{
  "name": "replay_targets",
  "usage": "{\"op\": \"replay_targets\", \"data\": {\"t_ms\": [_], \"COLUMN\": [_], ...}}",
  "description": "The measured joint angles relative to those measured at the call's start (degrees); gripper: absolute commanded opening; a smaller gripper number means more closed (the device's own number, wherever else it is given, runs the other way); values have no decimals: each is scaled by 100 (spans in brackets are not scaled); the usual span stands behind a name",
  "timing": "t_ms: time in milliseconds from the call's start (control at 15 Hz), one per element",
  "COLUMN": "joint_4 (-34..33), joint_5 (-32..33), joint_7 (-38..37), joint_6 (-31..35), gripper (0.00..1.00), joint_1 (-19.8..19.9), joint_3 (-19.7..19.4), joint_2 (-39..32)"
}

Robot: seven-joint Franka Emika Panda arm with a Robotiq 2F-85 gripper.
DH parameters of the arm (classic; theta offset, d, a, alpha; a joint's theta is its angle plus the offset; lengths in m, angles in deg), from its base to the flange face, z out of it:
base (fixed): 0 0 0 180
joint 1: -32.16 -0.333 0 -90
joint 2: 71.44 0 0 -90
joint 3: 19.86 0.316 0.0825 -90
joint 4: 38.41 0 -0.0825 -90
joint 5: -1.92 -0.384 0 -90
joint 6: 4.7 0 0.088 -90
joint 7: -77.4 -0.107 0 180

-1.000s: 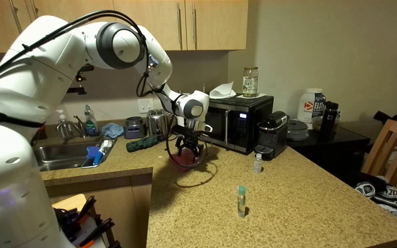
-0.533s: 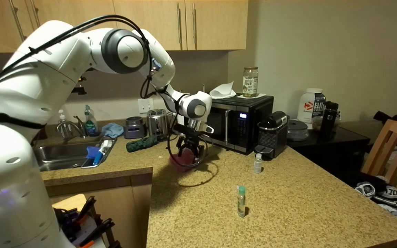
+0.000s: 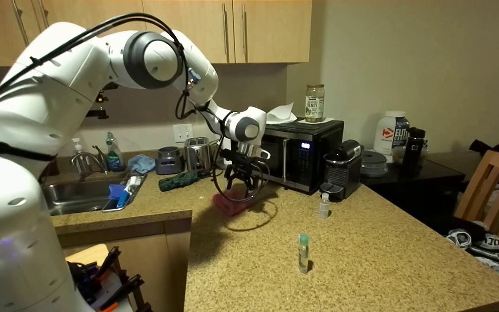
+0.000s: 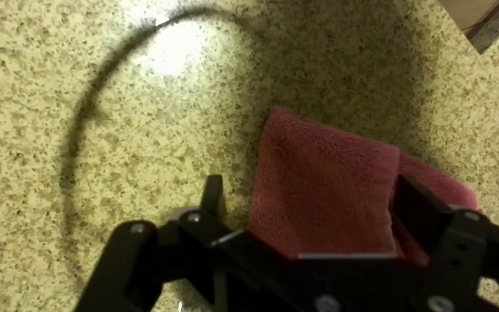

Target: Fold the pink towel in half from right to left

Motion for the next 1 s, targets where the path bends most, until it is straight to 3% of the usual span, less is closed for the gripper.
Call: {"op": "replay_targets", "data": {"t_ms": [1000], "joint_4": [137], "joint_5": [-36], "joint_7": [0], "joint_6": [433], "gripper": [100], "joint_1": [-2], "joint_3": [268], "joint_2": [60]}}
